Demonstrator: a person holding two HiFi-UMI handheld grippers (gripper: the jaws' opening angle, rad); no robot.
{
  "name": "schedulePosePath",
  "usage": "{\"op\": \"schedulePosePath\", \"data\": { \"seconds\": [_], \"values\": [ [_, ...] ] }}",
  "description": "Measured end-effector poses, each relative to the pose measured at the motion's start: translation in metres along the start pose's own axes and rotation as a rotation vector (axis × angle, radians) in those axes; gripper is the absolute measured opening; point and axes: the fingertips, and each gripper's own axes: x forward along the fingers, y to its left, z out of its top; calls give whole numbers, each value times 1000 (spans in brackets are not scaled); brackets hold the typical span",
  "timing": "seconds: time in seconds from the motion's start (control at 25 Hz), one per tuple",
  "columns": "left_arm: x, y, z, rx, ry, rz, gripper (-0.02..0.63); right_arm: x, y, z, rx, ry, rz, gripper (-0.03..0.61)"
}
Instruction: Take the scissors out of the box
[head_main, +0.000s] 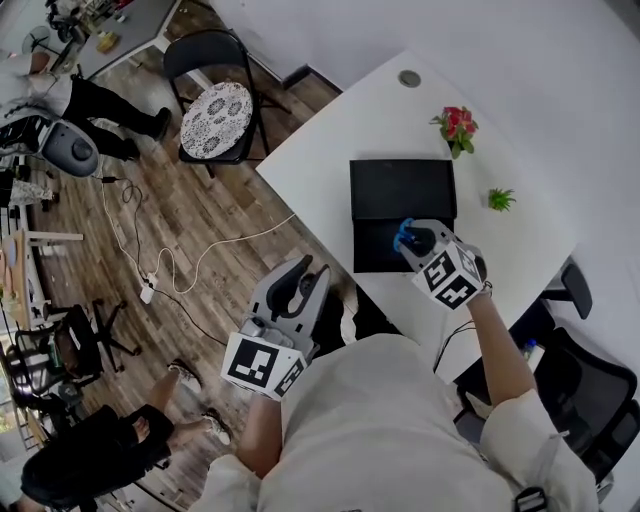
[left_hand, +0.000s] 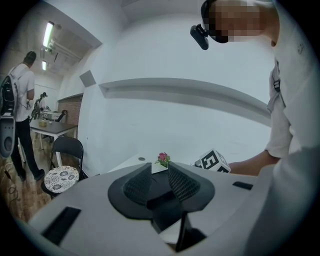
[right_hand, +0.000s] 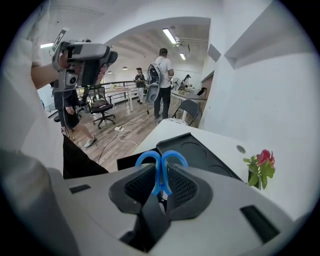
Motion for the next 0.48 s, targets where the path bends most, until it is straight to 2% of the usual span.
{"op": "schedulePosePath", "data": {
  "seconds": [0.48],
  "values": [
    [6,-3,13,26,-26,-14,114,-55,-12,68,73,-210,-68,91]
  ]
}}
